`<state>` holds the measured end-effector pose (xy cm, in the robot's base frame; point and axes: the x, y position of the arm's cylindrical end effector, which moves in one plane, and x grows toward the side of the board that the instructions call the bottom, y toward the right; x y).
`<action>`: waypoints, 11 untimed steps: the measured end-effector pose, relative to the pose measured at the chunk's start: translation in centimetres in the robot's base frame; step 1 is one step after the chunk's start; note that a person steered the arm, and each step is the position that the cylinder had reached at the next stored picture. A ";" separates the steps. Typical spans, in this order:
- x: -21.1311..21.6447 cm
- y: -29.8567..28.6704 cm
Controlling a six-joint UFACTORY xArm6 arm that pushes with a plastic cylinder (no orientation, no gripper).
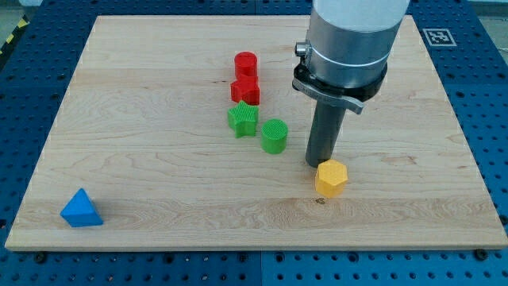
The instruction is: Slide yellow hexagon to the bottom center
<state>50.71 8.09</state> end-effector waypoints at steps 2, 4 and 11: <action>0.9 7.1; 2.3 5.1; 5.5 -0.8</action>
